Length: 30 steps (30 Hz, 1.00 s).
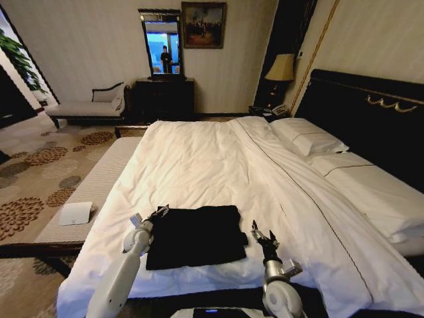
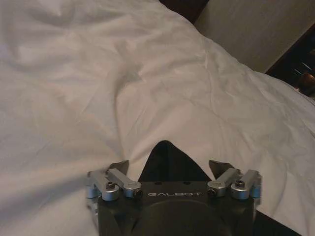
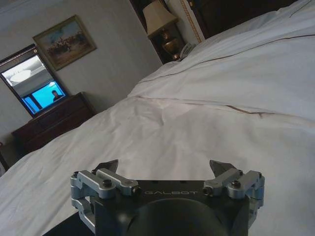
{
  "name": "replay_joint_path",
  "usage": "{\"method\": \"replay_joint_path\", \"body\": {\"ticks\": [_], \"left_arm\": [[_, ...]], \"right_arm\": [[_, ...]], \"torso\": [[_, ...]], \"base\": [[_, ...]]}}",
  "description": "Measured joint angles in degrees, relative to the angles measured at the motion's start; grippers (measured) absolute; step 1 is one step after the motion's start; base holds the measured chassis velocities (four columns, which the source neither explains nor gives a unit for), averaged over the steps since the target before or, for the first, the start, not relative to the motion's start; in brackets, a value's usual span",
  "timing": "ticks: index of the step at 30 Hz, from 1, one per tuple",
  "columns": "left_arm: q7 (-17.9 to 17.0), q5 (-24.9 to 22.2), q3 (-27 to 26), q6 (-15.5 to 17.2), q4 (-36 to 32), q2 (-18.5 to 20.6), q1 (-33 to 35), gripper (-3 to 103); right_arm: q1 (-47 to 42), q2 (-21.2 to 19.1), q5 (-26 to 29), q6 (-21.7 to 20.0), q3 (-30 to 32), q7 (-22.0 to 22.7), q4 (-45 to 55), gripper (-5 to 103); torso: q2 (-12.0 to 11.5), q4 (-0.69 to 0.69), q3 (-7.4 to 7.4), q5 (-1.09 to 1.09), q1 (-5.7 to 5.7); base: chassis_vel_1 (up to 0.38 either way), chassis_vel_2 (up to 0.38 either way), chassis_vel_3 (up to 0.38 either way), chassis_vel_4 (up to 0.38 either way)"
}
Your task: Fold the clothes on the bed.
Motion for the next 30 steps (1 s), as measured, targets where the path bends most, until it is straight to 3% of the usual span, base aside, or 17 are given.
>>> {"method": "replay_joint_path", "body": {"ticks": [4,5,7,8,12,14,22,24,28,30], "left_arm": [[0.2,0.0,-0.2,-0.2,-0.3,-0.4,0.4,76],[0.3,0.0,-0.3,-0.3,-0.5,-0.5,0.6,76],[0.3,0.0,-0.4,-0.4,-0.6,-0.6,0.7,65],[0.3,0.0,-0.4,-0.4,-0.6,-0.6,0.7,65],[0.3,0.0,-0.7,-0.7,-0.9,-0.9,0.9,43],[0.3,0.0,-0.8,-0.7,-0.9,-0.9,0.9,43],[0.3,-0.4,-1.9,-0.8,-1.5,-0.3,1.3,11],[0.3,-0.4,-2.5,-1.0,-1.9,0.0,1.6,2],[0.2,-1.1,-3.6,-1.0,-2.9,0.4,2.3,1],[0.1,-2.0,-4.7,-1.0,-4.3,0.9,3.4,1]], "right_arm": [[0.2,0.1,0.0,0.0,-0.1,0.1,-0.4,100],[0.4,0.1,0.0,0.0,-0.1,0.1,-0.5,100],[0.5,0.1,0.0,0.0,-0.1,0.1,-0.6,100],[0.5,0.1,0.0,0.0,-0.1,0.1,-0.6,100],[0.9,-0.2,0.1,0.0,-0.1,0.3,-1.0,100],[1.0,-0.2,0.1,0.1,-0.1,0.3,-1.1,100],[4.2,-1.4,1.6,0.1,-0.4,0.5,-3.4,100],[7.7,-3.2,4.6,-0.5,-0.8,0.2,-5.2,100],[11.9,-6.1,9.3,-1.5,-1.8,-1.0,-7.8,100],[16.5,-10.4,15.1,-2.8,-3.3,-4.3,-11.7,100]], "torso": [[0.0,0.0,0.0,0.0,0.0],[0.0,0.0,0.0,0.0,0.0],[0.0,0.0,0.0,0.0,0.0],[0.0,0.0,0.0,0.0,0.0],[0.0,-0.01,0.0,-0.01,0.0],[0.0,-0.01,0.0,-0.01,0.0],[0.0,-0.02,0.0,0.0,-0.01],[0.0,-0.02,0.0,-0.01,-0.01],[0.0,-0.01,0.0,0.0,-0.01],[0.0,0.0,0.0,0.0,0.0]], "base": [[0.0,0.0,0.0,0.0],[0.0,0.0,0.0,0.0],[0.0,0.0,0.0,0.0],[0.0,0.0,0.0,0.0],[0.0,0.0,0.0,0.0],[0.0,0.0,0.0,0.0],[0.0,0.0,0.0,0.0],[0.0,0.0,0.0,0.0],[0.0,0.0,0.0,0.0],[0.0,0.0,0.0,0.0]]}}
